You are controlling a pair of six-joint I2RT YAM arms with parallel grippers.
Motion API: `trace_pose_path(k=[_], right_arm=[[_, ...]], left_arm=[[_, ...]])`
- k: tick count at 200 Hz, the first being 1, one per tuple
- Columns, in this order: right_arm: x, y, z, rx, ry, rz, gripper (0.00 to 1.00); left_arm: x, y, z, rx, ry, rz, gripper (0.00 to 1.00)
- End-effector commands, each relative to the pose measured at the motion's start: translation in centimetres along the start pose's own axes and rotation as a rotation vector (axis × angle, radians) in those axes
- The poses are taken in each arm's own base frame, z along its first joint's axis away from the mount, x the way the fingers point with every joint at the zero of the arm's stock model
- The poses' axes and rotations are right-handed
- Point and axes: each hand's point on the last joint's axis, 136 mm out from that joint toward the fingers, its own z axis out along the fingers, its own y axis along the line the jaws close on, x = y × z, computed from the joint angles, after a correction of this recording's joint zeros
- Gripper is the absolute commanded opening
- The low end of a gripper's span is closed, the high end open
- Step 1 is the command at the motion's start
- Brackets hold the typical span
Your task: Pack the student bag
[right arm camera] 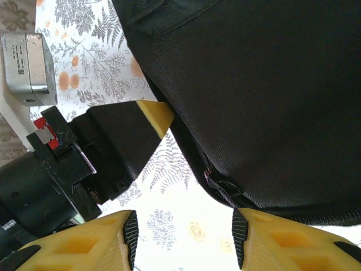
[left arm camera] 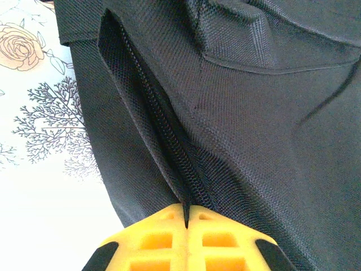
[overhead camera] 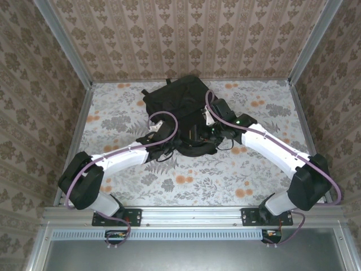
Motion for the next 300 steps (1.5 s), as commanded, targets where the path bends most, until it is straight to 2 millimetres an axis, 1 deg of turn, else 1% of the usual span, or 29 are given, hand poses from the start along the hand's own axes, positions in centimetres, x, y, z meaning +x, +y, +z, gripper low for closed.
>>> trace_pose_path(k=[1,36,73,106,149,166,192,220,268,284,300], right_arm=[[0.4,0.4,0.4,-0.014,0.058,-0.069,0.49],[0.1,-0.7,1.5,0.025,0.066,-0.079,0.48],[-0.4,-0.9,1.5,0.031,0.049,-0.099,0.48],[-0.6,-1.5,1.9,0.060,0.052,-0.109,0.48],[-1.3,-1.8,1.3,0.068,0.029,-0.122,0.49],[-1.2,-1.7,1.5,0.062,0.043,-0.126,0.48],[-0.5,-1.6,2.7,0.034,0.094,-0.116,0.48],[0.2,-1.4,3.6,0.011,0.134,-0.110,0.45],[0.9,-1.9,4.1,0.023,0.161,-0.111,0.40],[1.1,-2.1,4.4,0.024,0.172,-0.109,0.36],[1.2,-2.0,4.4,0.019,0.172,-0.109,0.27]], left_arm=[[-0.8,-0.7,-0.5,0.006,-0.007,0.018,0.00],[-0.8,-0.7,-0.4,0.008,-0.004,0.015,0.00],[-0.8,-0.5,-0.3,0.003,-0.001,0.014,0.00],[-0.7,-0.4,-0.2,0.002,0.003,0.016,0.00],[-0.6,-0.2,-0.1,-0.002,0.011,0.016,0.00],[-0.6,-0.2,0.0,-0.003,0.011,0.017,0.00],[-0.7,-0.3,0.0,-0.001,0.009,0.016,0.00],[-0.6,-0.3,-0.1,0.000,0.011,0.018,0.00],[-0.8,-0.5,-0.1,0.003,0.009,0.019,0.00],[-0.8,-0.6,-0.2,0.005,0.009,0.020,0.00],[-0.9,-0.6,-0.2,0.005,0.008,0.020,0.00]])
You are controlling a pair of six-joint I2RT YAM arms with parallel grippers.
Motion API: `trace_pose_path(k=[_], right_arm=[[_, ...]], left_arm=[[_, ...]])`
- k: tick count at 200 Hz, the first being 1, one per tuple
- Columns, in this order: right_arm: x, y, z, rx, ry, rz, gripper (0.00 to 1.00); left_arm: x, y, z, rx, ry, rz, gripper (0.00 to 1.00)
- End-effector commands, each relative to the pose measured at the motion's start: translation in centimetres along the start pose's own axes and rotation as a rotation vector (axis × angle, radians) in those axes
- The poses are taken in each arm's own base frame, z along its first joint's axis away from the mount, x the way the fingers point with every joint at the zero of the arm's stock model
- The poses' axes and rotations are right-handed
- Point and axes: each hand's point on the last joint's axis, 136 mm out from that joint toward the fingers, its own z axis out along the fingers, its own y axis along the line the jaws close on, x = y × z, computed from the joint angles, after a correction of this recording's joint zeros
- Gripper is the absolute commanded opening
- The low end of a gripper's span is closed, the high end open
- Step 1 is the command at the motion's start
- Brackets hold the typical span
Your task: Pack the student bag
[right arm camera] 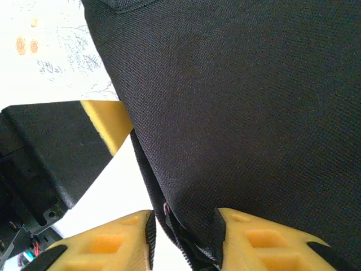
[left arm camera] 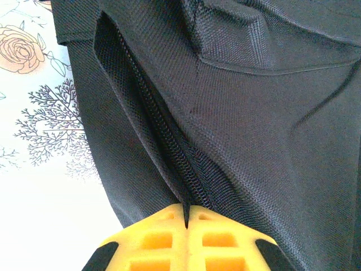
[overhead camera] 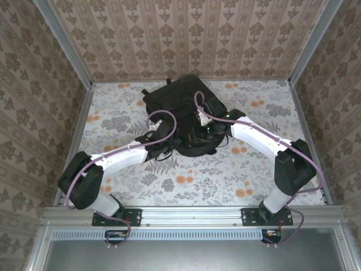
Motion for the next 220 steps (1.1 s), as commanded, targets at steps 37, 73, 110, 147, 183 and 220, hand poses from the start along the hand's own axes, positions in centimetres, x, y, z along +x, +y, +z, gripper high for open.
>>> trace_pose_path(k=[37,73,110,147,183,220], right_arm=[[1.1,0.8,-0.2,-0.036,0.043,0.003,0.00],[1.0,1.7,-1.8,-0.068,0.008,0.020,0.00],[1.8,1.6,-2.8,-0.065,-0.016,0.061,0.00],[2.5,0.6,-3.9,-0.021,-0.059,0.071,0.00],[2.6,-0.8,-4.9,0.049,-0.107,0.068,0.00],[2.3,-1.2,-6.4,0.056,-0.155,0.073,0.00]], left_arm=[[-0.9,-0.7,-0.2,0.004,-0.012,0.017,0.00],[-1.2,0.1,-0.1,-0.022,-0.020,0.016,0.00],[-1.6,1.1,-0.4,-0.045,-0.031,0.006,0.00],[-2.2,1.3,-1.0,-0.053,-0.051,0.014,0.00],[-2.5,1.6,-1.4,-0.055,-0.056,0.008,0.00],[-3.1,2.4,-2.2,-0.059,-0.067,0.004,0.00]])
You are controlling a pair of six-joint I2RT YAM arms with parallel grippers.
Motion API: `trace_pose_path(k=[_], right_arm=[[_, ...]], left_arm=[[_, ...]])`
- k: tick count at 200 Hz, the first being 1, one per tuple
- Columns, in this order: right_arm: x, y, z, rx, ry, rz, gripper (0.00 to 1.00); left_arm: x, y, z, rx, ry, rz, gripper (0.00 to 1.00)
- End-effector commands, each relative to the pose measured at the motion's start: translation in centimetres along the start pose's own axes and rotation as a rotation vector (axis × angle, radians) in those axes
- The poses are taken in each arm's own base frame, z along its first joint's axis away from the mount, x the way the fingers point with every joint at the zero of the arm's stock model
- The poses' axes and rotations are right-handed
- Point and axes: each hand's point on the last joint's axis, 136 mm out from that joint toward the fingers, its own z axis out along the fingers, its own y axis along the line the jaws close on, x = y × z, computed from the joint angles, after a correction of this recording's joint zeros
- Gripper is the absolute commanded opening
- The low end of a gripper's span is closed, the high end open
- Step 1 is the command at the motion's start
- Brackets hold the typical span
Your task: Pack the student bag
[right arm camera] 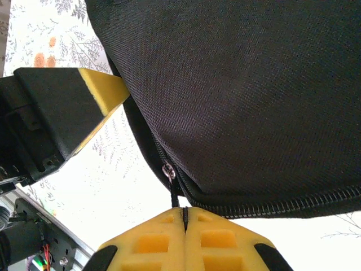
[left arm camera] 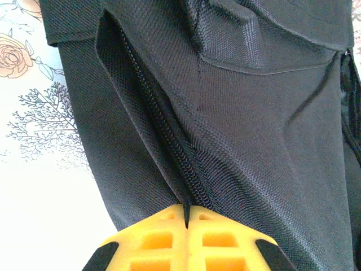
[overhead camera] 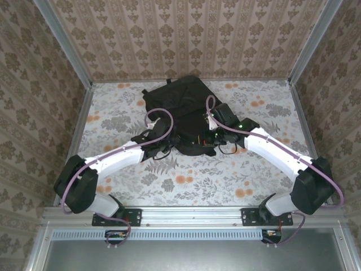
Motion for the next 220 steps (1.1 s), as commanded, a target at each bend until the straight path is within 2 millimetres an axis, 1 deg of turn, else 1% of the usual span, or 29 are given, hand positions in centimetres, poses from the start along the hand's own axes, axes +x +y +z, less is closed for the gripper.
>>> trace_pose_path(k=[1,12,19,40,51,52,58,84,104,117,133,145,148,166,174,180,194,204,220], right_arm=[[0.2,-1.1,-2.1,0.046,-0.030,0.023,0.00],[0.1,-1.0,-2.2,0.045,-0.034,0.018,0.00],[0.1,-1.1,-2.1,0.045,-0.032,0.013,0.00],[0.4,-0.6,-1.3,0.026,0.000,0.012,0.00],[0.3,-0.2,-1.1,0.016,0.000,0.014,0.00],[0.4,-0.3,-0.6,0.018,0.012,0.016,0.00],[0.6,-0.2,0.0,0.019,0.029,0.016,0.00],[0.9,0.5,1.5,0.048,0.053,0.006,0.00],[1.4,0.5,2.6,0.060,0.069,0.030,0.00],[1.9,0.7,3.3,0.055,0.078,0.040,0.00],[2.5,0.6,4.1,0.047,0.091,0.064,0.00],[3.4,0.1,4.7,0.054,0.118,0.097,0.00],[3.1,0.3,4.9,0.044,0.105,0.102,0.00],[3.4,-0.1,5.9,0.062,0.132,0.144,0.00],[3.0,0.0,6.1,0.067,0.136,0.158,0.00],[3.2,-0.1,6.1,0.080,0.158,0.169,0.00],[2.2,0.7,5.3,0.072,0.140,0.167,0.00],[1.2,1.3,4.3,0.061,0.105,0.153,0.00],[0.0,1.6,2.6,0.086,0.067,0.110,0.00]], left_arm=[[-2.2,3.3,-0.9,-0.108,-0.078,0.008,0.00],[-2.3,3.4,-1.2,-0.103,-0.074,0.006,0.00],[-2.4,3.1,-1.3,-0.090,-0.064,0.006,0.00],[-2.2,1.1,-1.8,-0.047,-0.017,0.044,0.00],[-1.8,0.0,-2.1,-0.019,0.024,0.056,0.00],[-1.7,-0.1,-2.1,-0.015,0.028,0.057,0.00],[-1.4,-0.6,-2.2,-0.003,0.055,0.063,0.00],[-0.4,-2.7,-3.3,0.011,0.155,0.106,0.00],[-0.8,-3.8,-4.8,-0.004,0.182,0.163,0.00],[-1.0,-3.9,-5.5,-0.008,0.181,0.183,0.00],[-1.1,-3.6,-5.8,0.003,0.181,0.180,0.00],[-0.7,-3.2,-5.6,0.007,0.196,0.176,0.00],[-0.5,-3.1,-5.5,0.009,0.202,0.174,0.00],[0.4,-2.3,-4.8,0.003,0.236,0.170,0.00],[0.7,-1.7,-4.5,-0.011,0.241,0.178,0.00],[0.7,-1.2,-4.4,-0.027,0.239,0.181,0.00],[0.8,0.2,-4.1,-0.057,0.228,0.187,0.00],[0.7,0.8,-4.1,-0.070,0.222,0.187,0.00],[0.5,1.6,-4.1,-0.085,0.215,0.180,0.00]])
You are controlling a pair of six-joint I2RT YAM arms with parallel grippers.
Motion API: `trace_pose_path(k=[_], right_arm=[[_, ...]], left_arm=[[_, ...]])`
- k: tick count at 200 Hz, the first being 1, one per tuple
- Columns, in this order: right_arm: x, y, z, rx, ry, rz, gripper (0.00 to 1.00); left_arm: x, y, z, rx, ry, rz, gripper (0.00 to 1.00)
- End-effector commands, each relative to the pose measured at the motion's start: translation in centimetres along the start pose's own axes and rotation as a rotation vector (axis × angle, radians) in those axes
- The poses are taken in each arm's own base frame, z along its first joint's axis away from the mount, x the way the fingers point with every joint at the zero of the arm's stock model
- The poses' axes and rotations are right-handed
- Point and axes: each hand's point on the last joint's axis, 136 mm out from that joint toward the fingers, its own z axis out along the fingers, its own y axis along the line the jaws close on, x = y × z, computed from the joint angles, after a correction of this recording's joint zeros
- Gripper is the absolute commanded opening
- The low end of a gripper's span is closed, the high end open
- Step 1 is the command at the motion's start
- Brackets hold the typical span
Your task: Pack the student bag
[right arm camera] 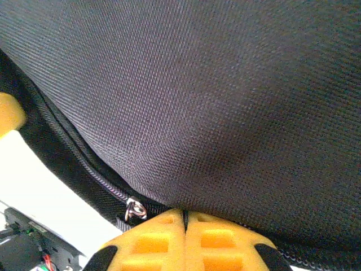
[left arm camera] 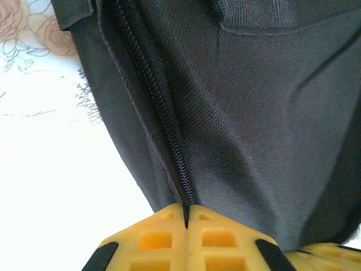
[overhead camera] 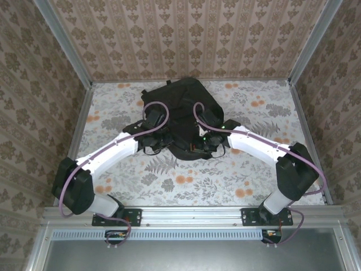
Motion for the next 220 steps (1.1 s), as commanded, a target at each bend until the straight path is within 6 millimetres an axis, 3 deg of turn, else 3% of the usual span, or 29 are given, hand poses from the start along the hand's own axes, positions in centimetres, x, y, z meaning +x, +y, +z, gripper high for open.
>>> trace_pose_path(k=[1,59,129,175,220], right_arm=[[-2.2,1.3,-3.2,0.014,-0.083,-0.030,0.00],[-1.7,-0.9,-4.7,0.098,-0.056,-0.077,0.00],[-1.5,-2.2,-5.8,0.146,-0.095,-0.107,0.00],[-2.2,-5.0,-7.0,0.215,-0.135,-0.103,0.00],[-0.9,-3.6,-6.1,0.121,-0.100,-0.149,0.00]], left_arm=[[0.0,-0.2,-1.3,0.044,-0.011,0.029,0.00],[-1.2,2.4,-1.7,0.019,-0.036,-0.043,0.00],[-1.9,3.3,-1.7,0.010,-0.046,-0.065,0.00],[-2.3,4.6,-2.0,-0.007,-0.066,-0.074,0.00],[-3.6,5.0,-2.1,-0.054,-0.075,-0.029,0.00]])
